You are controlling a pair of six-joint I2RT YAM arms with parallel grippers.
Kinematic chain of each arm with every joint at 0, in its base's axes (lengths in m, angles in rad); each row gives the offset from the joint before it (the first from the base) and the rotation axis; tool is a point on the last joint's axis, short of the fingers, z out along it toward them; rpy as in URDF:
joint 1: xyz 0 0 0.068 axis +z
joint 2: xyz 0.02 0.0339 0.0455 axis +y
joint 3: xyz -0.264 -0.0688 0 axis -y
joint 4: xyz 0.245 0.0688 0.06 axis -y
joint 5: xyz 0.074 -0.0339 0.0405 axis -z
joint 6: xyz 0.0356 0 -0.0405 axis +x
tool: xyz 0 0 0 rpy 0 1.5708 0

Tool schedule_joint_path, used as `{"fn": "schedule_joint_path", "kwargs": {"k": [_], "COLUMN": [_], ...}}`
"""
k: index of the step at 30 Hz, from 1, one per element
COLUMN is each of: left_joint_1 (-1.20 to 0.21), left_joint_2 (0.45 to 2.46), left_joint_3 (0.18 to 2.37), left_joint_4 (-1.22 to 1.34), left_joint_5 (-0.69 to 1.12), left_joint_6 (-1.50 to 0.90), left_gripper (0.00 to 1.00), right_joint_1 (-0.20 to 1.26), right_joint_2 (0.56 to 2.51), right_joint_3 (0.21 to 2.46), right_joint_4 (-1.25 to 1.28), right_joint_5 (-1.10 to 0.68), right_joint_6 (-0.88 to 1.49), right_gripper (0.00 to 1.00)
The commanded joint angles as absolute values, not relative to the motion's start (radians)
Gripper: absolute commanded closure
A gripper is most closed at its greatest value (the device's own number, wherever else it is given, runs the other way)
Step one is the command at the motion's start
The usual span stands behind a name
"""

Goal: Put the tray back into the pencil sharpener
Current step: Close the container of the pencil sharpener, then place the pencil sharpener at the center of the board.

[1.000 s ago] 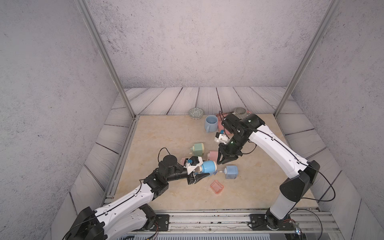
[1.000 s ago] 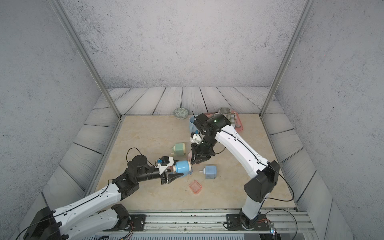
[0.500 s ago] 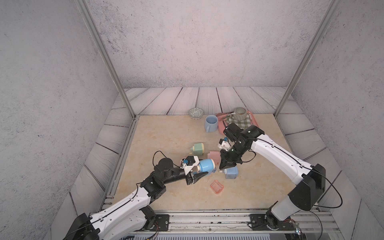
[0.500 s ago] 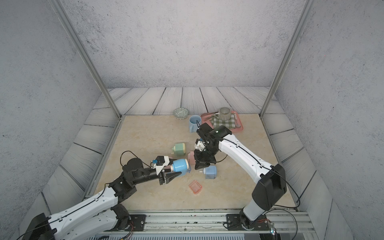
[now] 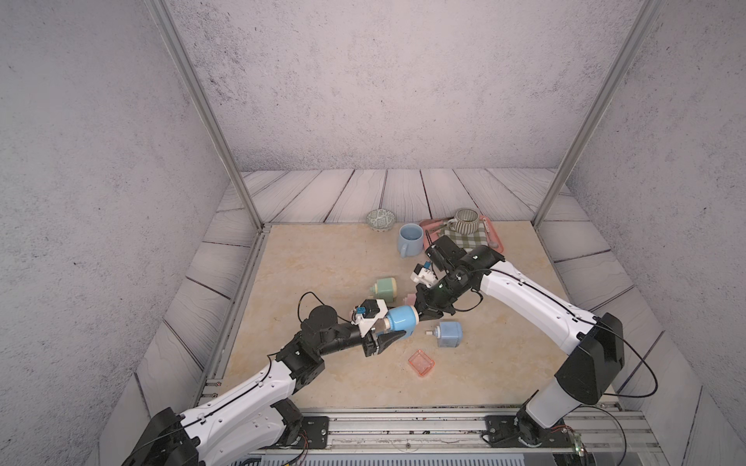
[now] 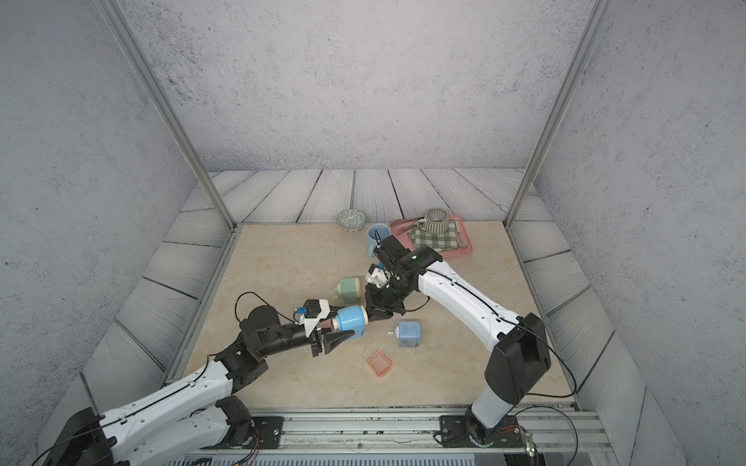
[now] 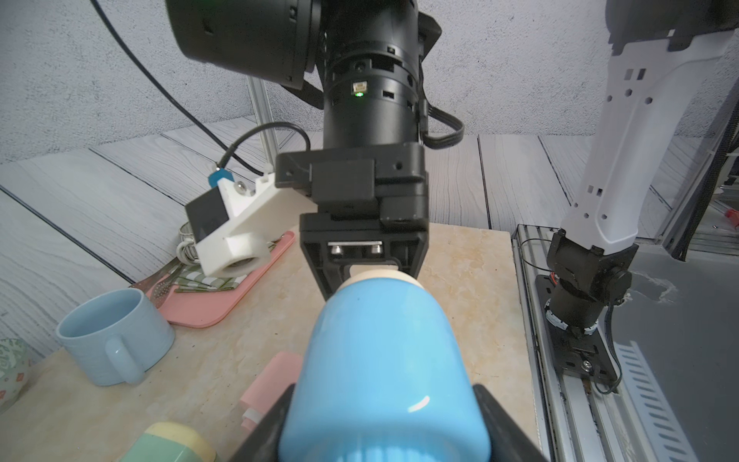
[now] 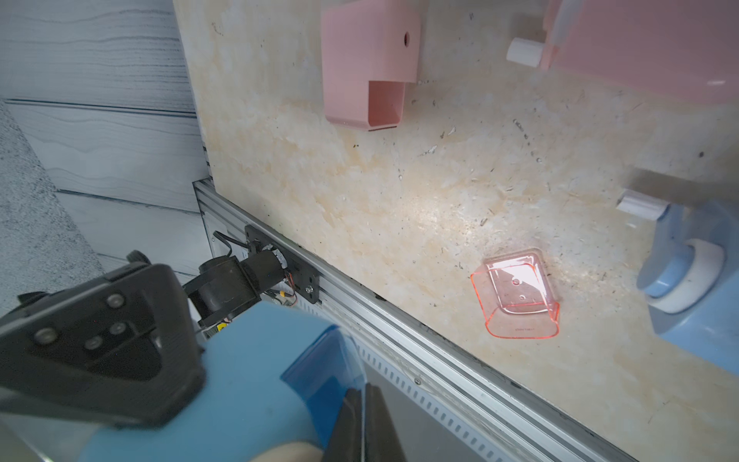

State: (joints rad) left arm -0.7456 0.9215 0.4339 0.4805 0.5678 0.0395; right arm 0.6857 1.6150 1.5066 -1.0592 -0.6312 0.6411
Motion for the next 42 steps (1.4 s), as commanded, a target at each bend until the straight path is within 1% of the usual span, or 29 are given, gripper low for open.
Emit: {"fn": "schedule_joint_path", "kwargs": {"k": [1,4,7,9,11,12,13,14,17,20,21,23,26,31,36,42], "left_joint_1": [-0.745,-0.745,-0.744,-0.744,-0.744,-0.745,-0.745,-0.744,-0.745,-0.744,-0.745,-0.745,-0.745,-0.746,-0.750,-0.758], "left_joint_2": [0.929,0.925,0.912,0.899,0.888,0.884,0.881,0.878,0.877,0.883,0.887,0.894,0.906,0.926,0.947,0.952], "left_joint_3": [0.446,0.442,0.437,0.434,0.434,0.432,0.431,0.431,0.449,0.467,0.474,0.486,0.506,0.525,0.538,0.544], "left_joint_4": [0.557,0.555,0.542,0.528,0.501,0.489,0.483,0.473,0.426,0.403,0.397,0.388,0.381,0.390,0.416,0.411], "left_joint_5": [0.571,0.561,0.551,0.555,0.571,0.576,0.584,0.596,0.656,0.715,0.730,0.757,0.794,0.824,0.846,0.853], "left_joint_6": [0.026,0.032,0.043,0.053,0.077,0.089,0.095,0.105,0.138,0.158,0.161,0.163,0.164,0.164,0.147,0.137], "left_gripper": [1.00,1.00,1.00,1.00,1.00,1.00,1.00,1.00,1.00,1.00,1.00,1.00,1.00,1.00,1.00,1.00], "right_joint_1": [0.699,0.670,0.594,0.548,0.538,0.538,0.541,0.551,0.587,0.593,0.595,0.610,0.636,0.680,0.749,0.815], "right_joint_2": [1.576,1.558,1.513,1.483,1.471,1.469,1.467,1.460,1.395,1.258,1.207,1.129,1.075,1.120,1.159,1.204], "right_joint_3": [1.479,1.477,1.468,1.476,1.519,1.530,1.541,1.560,1.586,1.498,1.454,1.382,1.320,1.324,1.292,1.281], "right_joint_4": [-0.971,-1.006,-1.058,-1.114,-1.202,-1.221,-1.225,-1.228,-1.191,-1.040,-0.979,-0.916,-0.906,-1.063,-1.020,-0.966], "right_joint_5": [-0.739,-0.707,-0.647,-0.566,-0.434,-0.416,-0.457,-0.470,-0.466,-0.535,-0.583,-0.643,-0.669,-0.666,-0.542,-0.523], "right_joint_6": [0.691,0.679,0.644,0.567,0.452,0.410,0.349,0.310,0.165,0.017,-0.040,-0.156,-0.338,-0.560,-0.587,-0.592], "right_gripper": [0.91,0.89,0.84,0.78,0.72,0.69,0.65,0.59,0.51,0.49,0.46,0.35,0.26,0.25,0.24,0.23]}}
